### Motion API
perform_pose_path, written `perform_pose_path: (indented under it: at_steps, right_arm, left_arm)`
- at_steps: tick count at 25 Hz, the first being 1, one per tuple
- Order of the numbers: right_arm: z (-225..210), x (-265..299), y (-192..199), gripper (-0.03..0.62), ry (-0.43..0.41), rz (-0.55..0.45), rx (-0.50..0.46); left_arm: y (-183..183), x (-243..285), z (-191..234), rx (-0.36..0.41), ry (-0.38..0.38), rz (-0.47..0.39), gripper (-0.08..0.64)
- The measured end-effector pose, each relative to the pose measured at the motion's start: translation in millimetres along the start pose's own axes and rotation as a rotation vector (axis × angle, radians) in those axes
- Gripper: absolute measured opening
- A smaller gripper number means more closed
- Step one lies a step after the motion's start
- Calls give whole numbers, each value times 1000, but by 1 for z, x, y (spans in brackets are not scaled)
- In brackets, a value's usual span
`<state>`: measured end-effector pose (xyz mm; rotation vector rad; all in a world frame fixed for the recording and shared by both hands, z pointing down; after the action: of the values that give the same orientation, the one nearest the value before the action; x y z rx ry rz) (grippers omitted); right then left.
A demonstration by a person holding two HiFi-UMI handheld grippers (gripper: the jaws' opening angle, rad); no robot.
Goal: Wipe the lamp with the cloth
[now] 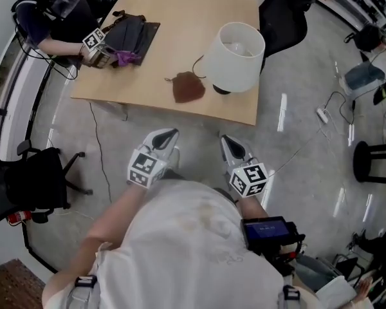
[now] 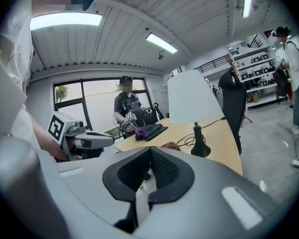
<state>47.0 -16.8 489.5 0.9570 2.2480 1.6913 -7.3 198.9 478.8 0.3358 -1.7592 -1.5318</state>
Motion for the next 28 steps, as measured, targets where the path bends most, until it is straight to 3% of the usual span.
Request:
perform_pose_path:
  at_steps: [6, 11, 16, 23, 28]
  right_arm:
    - [-4, 29, -4, 14, 94, 34, 21]
    - [-5, 81, -23, 14, 92, 37, -32]
    - [10, 91, -23, 14, 204, 49, -30]
    - [-2, 83, -28, 14, 279, 56, -24]
    - [18, 85, -12, 14, 334, 45, 19]
  left_arm:
    - [9, 29, 35, -27, 112, 51, 2]
    - [-6, 50, 80, -8, 141, 34, 2]
    - [1, 69, 101, 3, 263, 61, 2]
    - [-19, 108, 99, 45, 354, 80, 2]
    - [3, 102, 110, 67, 412, 148, 2]
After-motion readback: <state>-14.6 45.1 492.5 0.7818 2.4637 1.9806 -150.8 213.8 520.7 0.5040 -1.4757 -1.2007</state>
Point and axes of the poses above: the fingertips, and each gripper's own axes: x forward along the fingers, z to its left, y out of its underside, the point moved 6 cm from there along -x, backward along the fingers, and after that the axes turned 7 degrees about -y, right-handed, at the moved point
